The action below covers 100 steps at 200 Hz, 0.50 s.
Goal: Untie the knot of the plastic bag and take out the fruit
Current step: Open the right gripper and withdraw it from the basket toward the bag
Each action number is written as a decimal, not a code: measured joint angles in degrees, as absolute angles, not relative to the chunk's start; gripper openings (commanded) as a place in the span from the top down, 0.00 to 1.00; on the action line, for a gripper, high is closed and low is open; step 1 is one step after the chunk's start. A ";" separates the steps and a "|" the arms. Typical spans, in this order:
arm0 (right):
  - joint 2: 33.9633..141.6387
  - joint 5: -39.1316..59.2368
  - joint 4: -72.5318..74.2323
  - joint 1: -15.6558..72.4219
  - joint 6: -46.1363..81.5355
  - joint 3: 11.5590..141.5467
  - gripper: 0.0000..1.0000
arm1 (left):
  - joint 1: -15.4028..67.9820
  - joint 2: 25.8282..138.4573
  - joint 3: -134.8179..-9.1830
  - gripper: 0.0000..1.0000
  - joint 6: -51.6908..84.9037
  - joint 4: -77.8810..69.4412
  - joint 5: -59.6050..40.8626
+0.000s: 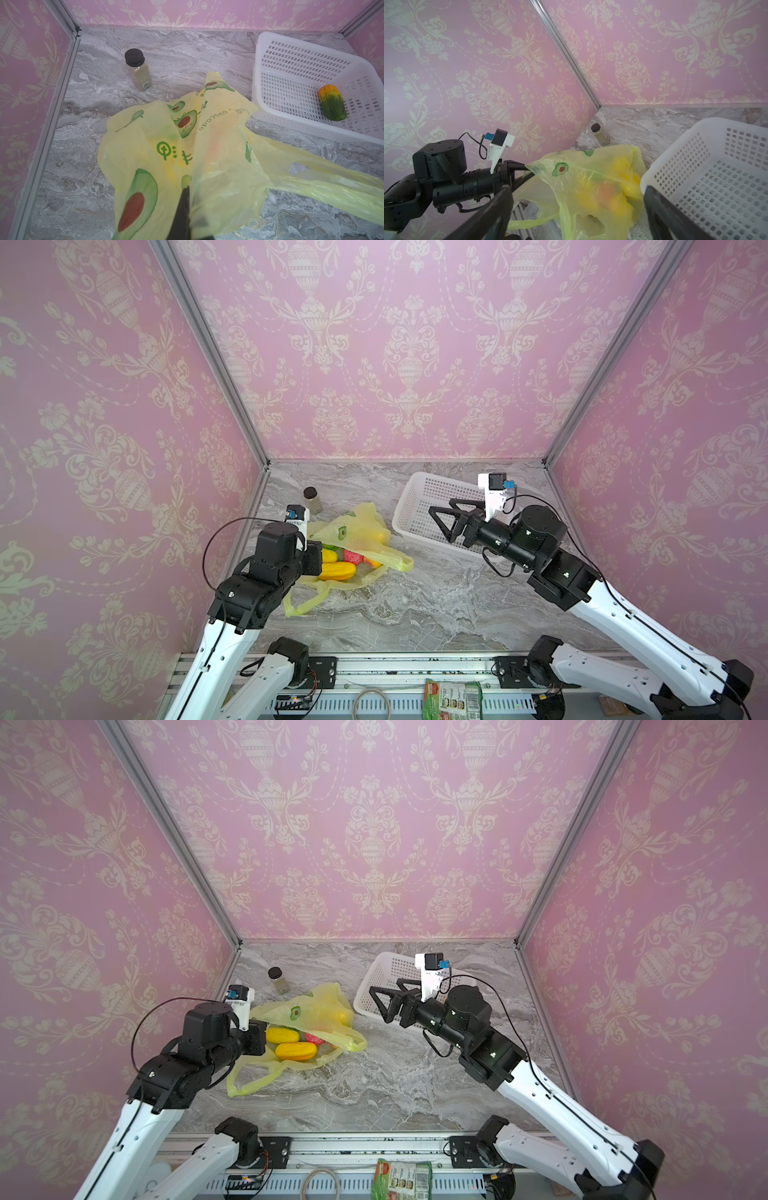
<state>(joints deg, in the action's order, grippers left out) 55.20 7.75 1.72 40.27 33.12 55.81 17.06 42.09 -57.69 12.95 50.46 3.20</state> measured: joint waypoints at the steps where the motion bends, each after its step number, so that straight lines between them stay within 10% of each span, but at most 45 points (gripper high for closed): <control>1: 55.24 7.81 1.76 40.27 33.19 55.79 0.01 | 17.06 42.09 -57.69 1.00 12.95 50.46 3.20; 44: 55.42 9.17 4.08 43.35 35.14 54.22 0.02 | 17.06 42.09 -57.69 1.00 12.95 50.46 3.18; 100: 60.25 17.54 7.97 49.34 26.09 52.69 0.42 | 17.04 42.15 -57.69 1.00 12.95 50.46 3.16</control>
